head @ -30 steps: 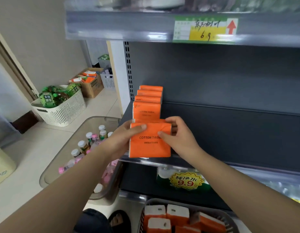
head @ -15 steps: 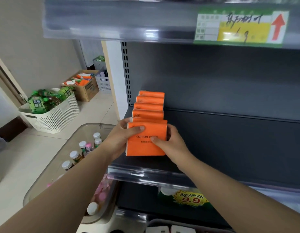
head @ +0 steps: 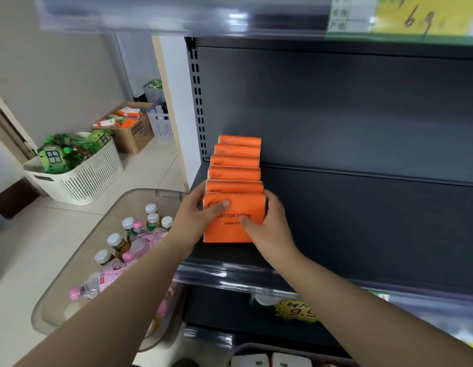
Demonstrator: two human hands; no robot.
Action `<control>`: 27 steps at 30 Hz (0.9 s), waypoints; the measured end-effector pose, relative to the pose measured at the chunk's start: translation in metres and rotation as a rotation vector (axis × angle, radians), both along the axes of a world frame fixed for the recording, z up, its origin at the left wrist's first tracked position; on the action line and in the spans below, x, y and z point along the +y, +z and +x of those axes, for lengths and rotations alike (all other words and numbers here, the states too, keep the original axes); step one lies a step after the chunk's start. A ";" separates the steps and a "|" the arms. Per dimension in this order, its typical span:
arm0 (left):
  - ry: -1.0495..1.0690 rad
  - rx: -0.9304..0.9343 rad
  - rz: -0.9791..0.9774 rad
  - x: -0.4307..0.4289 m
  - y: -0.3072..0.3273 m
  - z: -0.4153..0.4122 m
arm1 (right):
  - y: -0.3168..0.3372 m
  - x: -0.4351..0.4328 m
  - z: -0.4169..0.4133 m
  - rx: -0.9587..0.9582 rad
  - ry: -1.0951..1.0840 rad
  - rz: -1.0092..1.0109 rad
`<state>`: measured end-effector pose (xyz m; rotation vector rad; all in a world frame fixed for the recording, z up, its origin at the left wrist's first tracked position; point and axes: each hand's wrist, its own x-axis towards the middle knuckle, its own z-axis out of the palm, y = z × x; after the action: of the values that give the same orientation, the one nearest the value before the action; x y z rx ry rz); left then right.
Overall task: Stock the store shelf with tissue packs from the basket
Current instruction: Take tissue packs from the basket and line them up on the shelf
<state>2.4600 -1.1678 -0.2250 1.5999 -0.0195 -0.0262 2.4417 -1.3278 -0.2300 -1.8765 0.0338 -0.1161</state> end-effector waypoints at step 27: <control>-0.131 0.051 0.162 0.013 -0.006 -0.004 | -0.009 0.007 -0.001 0.031 -0.043 -0.108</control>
<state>2.4555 -1.1550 -0.2310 1.7576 -0.0841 -0.1742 2.4410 -1.3209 -0.2388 -1.9856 0.0909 -0.1204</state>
